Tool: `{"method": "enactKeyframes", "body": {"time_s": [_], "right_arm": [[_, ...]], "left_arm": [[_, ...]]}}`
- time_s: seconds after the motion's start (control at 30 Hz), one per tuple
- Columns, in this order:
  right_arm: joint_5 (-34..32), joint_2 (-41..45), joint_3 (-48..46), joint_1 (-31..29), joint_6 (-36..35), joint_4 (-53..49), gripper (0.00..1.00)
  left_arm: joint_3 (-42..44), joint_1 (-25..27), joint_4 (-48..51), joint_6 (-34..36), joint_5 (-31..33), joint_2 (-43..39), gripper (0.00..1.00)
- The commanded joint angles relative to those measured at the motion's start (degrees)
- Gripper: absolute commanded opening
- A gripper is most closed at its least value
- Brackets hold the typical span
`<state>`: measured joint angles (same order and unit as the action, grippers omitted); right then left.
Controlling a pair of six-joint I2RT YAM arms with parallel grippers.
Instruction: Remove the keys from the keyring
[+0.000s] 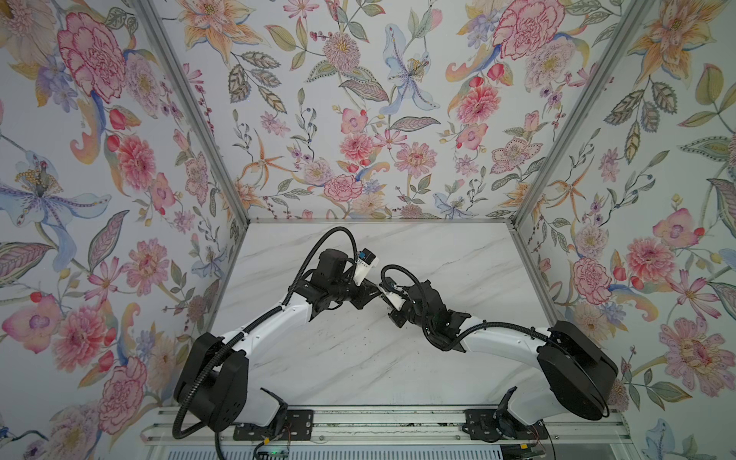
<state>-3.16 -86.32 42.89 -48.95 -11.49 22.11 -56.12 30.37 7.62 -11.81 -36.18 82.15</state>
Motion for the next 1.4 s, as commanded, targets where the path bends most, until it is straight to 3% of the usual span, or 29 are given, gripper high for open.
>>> {"method": "enactKeyframes", "body": {"time_s": [0.0,0.37,0.47,0.73,1.03,1.37], "right_arm": [[1.1,0.9,0.2,0.4,1.0,1.5,0.00],[1.4,1.4,0.1,0.4,1.2,1.5,0.00],[1.4,1.3,0.0,0.4,1.2,1.5,0.00],[1.3,1.2,-0.1,0.4,1.1,1.2,0.00],[-2.1,0.4,-0.2,0.4,-0.6,-0.3,0.00],[-3.2,-1.4,2.7,0.5,-0.6,-1.2,0.00]], "left_arm": [[0.8,-0.7,1.2,0.4,0.1,-0.7,0.21],[2.3,-0.9,-0.3,-0.5,-1.3,-0.4,0.12],[2.5,-0.8,-1.1,-0.7,-1.6,-0.6,0.04],[1.2,-0.9,1.1,0.7,-1.0,-1.1,0.00],[-5.0,-1.0,21.1,9.0,4.9,0.6,0.00],[-7.4,0.0,37.5,11.6,10.3,3.5,0.00]]}}
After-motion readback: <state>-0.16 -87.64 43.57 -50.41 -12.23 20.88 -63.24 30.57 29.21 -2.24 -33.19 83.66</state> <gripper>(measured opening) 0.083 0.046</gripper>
